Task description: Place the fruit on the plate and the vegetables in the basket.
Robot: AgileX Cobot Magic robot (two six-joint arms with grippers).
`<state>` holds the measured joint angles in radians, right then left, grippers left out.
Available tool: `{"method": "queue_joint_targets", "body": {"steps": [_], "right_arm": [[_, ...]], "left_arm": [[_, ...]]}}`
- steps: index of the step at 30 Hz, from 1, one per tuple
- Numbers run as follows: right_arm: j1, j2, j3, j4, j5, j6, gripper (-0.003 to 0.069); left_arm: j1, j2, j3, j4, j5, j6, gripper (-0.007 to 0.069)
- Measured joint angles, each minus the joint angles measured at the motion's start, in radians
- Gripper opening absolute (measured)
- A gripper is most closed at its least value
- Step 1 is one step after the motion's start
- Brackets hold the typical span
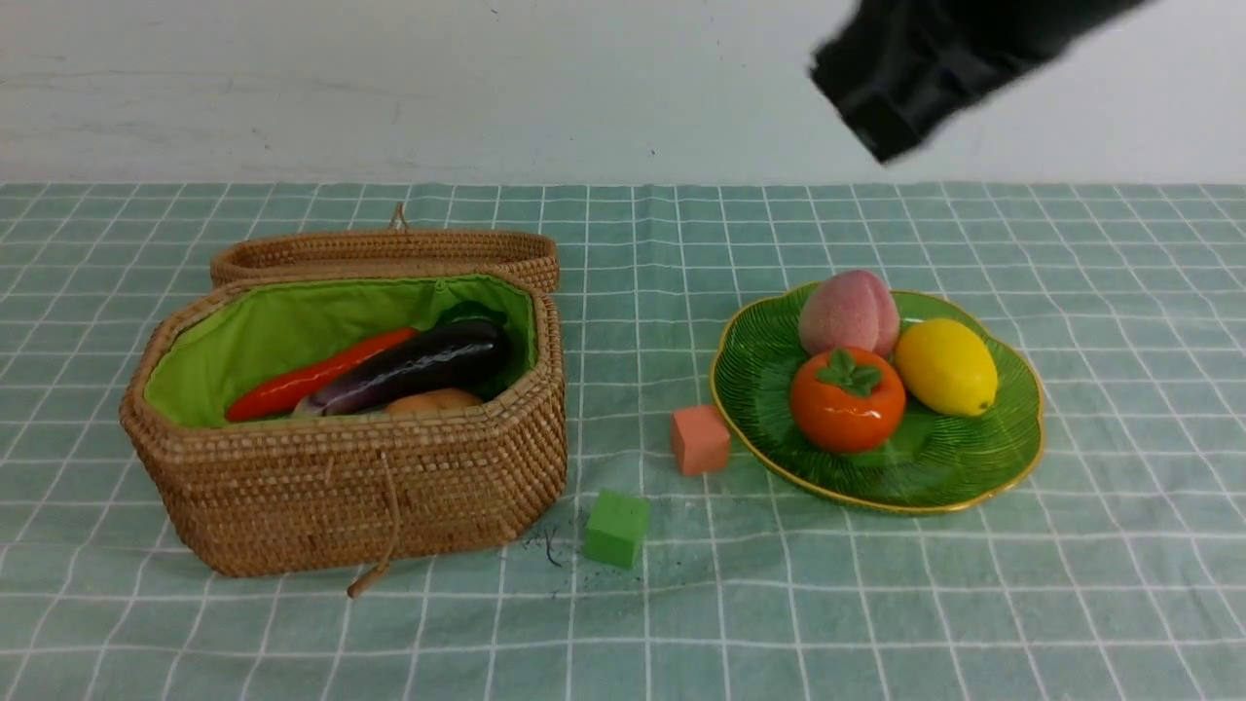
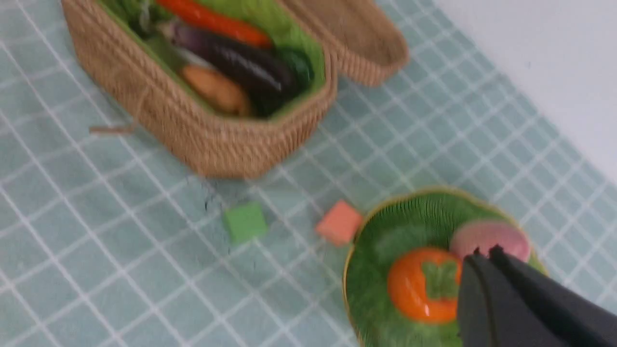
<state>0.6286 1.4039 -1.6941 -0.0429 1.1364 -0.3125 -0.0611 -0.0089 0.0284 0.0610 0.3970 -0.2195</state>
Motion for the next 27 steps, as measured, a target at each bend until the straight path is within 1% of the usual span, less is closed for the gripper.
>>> {"method": "queue_joint_targets", "body": {"steps": [2, 5, 11, 17, 27], "right_arm": [[0.0, -0.054, 0.086, -0.015, 0.012, 0.033, -0.0018], [0.0, -0.156, 0.273, -0.018, -0.002, 0.088, -0.0018], [0.0, -0.228, 0.426, 0.034, 0.004, 0.121, -0.0015], [0.0, -0.226, 0.455, 0.05, 0.051, 0.122, -0.0012], [-0.001, -0.232, 0.456, 0.051, 0.057, 0.122, -0.0007]], "left_arm": [[0.0, 0.0, 0.0, 0.0, 0.0, 0.0, 0.0239], [0.0, 0.0, 0.0, 0.0, 0.0, 0.0, 0.0239], [0.0, 0.0, 0.0, 0.0, 0.0, 0.0, 0.0239], [0.0, 0.0, 0.0, 0.0, 0.0, 0.0, 0.0239], [0.0, 0.0, 0.0, 0.0, 0.0, 0.0, 0.0239]]}}
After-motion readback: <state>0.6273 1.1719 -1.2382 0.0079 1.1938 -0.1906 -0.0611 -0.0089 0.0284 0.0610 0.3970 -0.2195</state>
